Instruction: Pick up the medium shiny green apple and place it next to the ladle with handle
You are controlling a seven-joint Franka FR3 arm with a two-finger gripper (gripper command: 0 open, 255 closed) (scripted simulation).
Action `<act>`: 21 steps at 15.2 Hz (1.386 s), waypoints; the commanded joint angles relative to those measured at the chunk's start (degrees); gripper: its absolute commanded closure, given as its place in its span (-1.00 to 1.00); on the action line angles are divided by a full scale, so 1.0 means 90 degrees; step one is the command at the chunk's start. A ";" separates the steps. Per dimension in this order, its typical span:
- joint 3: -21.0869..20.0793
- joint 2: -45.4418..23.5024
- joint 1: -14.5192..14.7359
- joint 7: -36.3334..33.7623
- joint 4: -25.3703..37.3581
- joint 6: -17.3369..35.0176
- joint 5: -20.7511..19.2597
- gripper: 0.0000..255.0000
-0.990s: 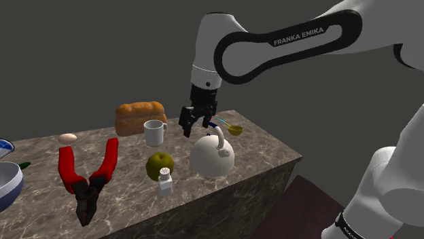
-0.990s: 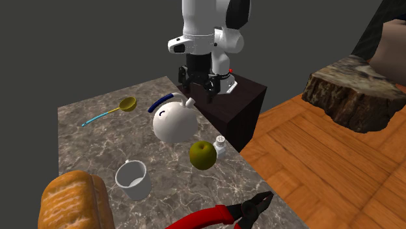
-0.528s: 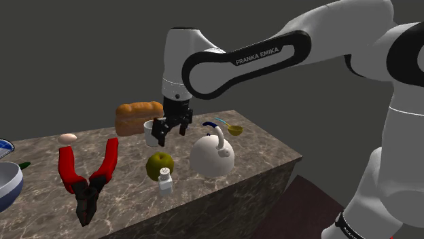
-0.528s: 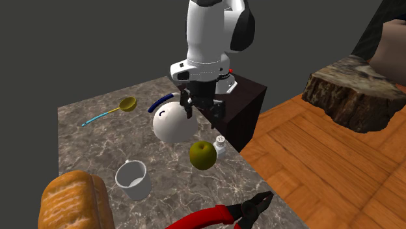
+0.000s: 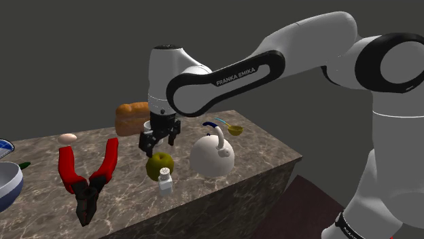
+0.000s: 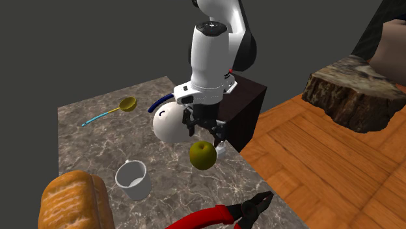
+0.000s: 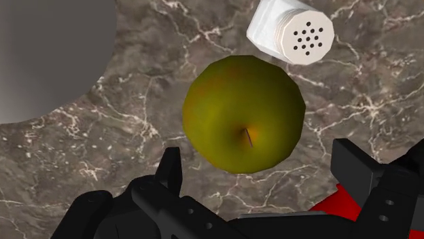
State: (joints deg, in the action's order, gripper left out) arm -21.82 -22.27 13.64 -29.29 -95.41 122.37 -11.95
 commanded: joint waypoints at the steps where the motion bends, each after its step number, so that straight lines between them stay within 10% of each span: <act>1: 0.0020 -0.0093 0.0016 -0.0030 -0.0038 0.0127 -0.0046 -1.00; 10: 0.0026 -0.0117 0.0020 -0.0037 -0.0052 0.0163 -0.0058 -1.00; 11: 0.0026 -0.0117 0.0020 -0.0037 -0.0052 0.0163 -0.0058 1.00; 21: 0.0018 -0.0086 0.0016 -0.0023 -0.0009 0.0092 -0.0040 1.00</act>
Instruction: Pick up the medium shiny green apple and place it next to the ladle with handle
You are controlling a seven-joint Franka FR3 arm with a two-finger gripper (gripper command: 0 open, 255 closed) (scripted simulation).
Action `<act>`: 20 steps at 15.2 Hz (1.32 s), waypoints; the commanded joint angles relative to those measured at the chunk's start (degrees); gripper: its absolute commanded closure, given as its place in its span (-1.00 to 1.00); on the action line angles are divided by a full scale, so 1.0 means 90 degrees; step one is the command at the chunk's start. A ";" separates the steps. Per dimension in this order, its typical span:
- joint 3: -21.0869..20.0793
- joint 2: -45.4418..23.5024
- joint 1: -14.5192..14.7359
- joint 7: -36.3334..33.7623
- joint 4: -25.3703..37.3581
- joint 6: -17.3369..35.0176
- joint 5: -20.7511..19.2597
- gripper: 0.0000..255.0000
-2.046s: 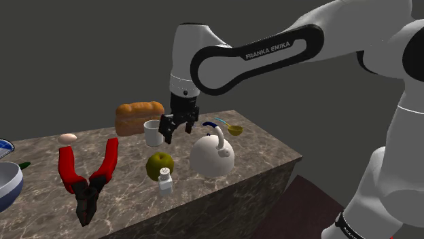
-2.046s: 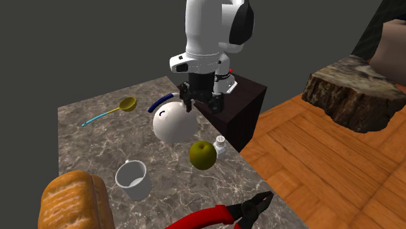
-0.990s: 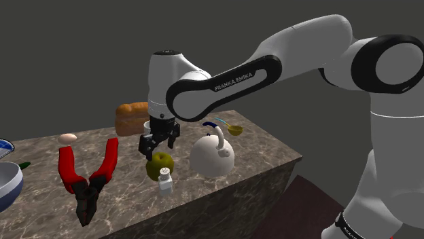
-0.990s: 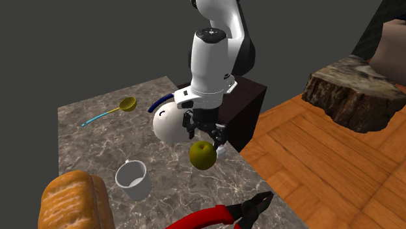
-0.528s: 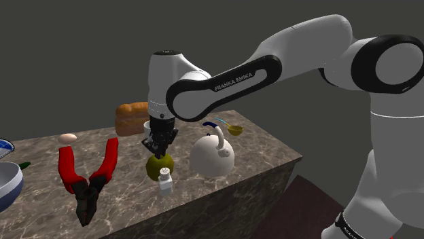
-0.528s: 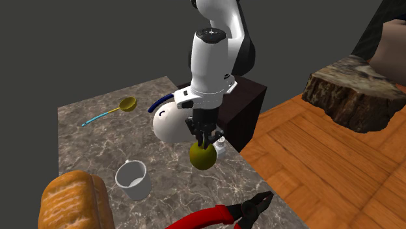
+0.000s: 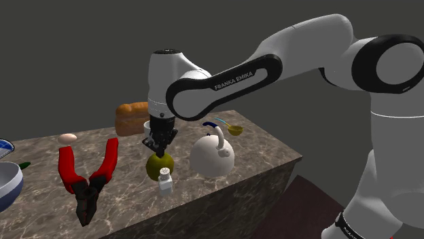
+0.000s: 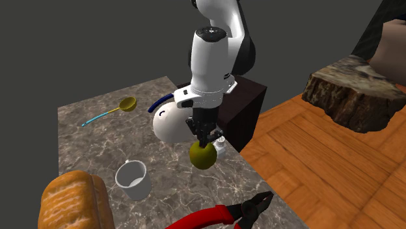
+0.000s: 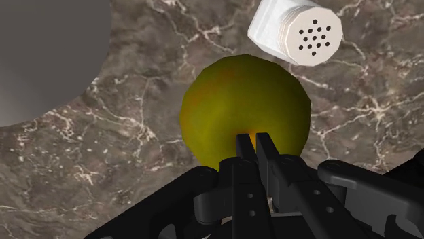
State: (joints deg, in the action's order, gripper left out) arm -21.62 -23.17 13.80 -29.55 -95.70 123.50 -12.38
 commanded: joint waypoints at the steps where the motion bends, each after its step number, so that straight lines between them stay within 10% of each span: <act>1: -0.0012 0.0044 -0.0004 0.0019 0.0066 -0.0105 0.0025 1.00; 20: -0.0110 0.0355 0.0017 0.0210 0.1265 -0.1584 0.0234 1.00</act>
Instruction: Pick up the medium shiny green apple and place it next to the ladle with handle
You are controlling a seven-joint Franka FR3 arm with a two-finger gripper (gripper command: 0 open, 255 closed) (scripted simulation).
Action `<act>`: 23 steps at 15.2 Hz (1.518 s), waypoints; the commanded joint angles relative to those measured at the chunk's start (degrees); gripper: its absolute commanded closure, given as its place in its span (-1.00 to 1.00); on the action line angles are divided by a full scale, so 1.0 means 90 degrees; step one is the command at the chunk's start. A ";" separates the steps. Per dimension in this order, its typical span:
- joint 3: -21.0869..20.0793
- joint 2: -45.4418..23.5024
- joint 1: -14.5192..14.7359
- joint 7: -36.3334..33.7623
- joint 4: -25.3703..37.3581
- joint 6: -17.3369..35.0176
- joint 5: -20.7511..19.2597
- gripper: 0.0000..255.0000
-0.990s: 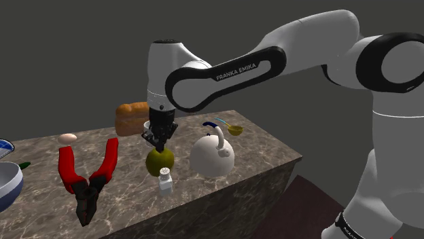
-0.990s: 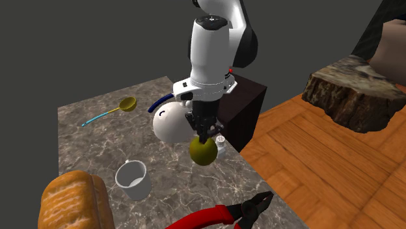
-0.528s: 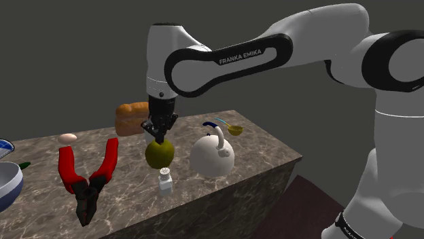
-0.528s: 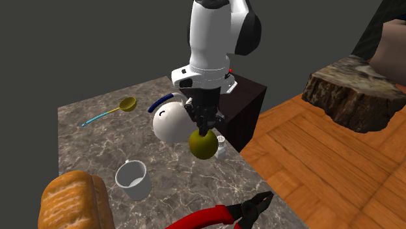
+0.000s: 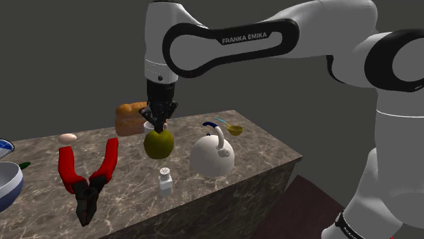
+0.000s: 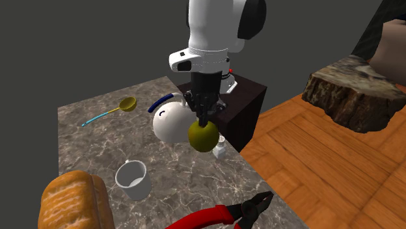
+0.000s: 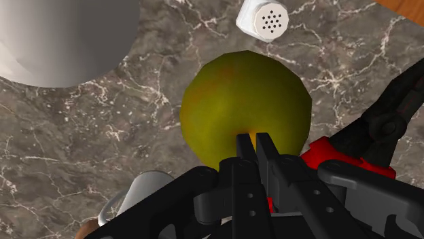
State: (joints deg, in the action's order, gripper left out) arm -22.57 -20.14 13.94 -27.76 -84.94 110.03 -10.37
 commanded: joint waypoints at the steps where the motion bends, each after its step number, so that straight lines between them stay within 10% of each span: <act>1: -0.0007 0.0020 0.0007 0.0018 0.0153 -0.0172 0.0014 1.00; 13: -0.0030 -0.0105 0.0135 0.0076 0.1356 -0.1250 -0.0008 1.00; 23: 0.0356 0.1952 -0.1080 0.1550 -0.1289 -0.0464 0.0960 1.00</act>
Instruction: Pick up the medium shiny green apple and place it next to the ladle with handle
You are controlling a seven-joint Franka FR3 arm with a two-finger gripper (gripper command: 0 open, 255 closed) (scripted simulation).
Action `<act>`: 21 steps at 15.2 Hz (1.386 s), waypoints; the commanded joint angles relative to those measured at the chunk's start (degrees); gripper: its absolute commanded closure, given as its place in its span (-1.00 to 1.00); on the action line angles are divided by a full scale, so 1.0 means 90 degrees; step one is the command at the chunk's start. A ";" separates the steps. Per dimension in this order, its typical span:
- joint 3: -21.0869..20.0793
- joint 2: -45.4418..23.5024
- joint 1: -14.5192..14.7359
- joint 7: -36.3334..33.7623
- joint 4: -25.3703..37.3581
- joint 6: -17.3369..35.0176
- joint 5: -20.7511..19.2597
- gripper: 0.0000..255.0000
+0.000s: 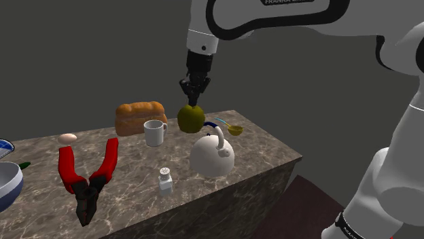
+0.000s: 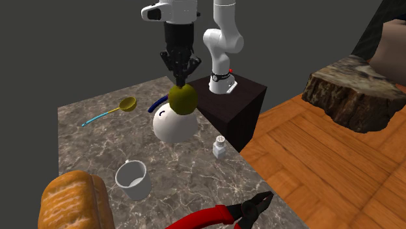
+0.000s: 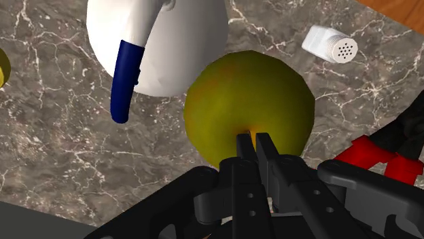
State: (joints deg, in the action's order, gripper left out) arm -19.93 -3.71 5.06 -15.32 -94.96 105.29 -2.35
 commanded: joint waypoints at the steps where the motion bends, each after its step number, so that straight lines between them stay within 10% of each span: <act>1: 0.0133 0.0289 -0.0175 0.0331 -0.0364 0.0101 0.0145 1.00; 21: 0.1978 0.2129 -0.1425 0.3545 -0.2364 0.0210 0.0635 1.00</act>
State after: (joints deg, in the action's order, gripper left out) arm -3.08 15.01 -7.21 15.02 -115.79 107.24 3.43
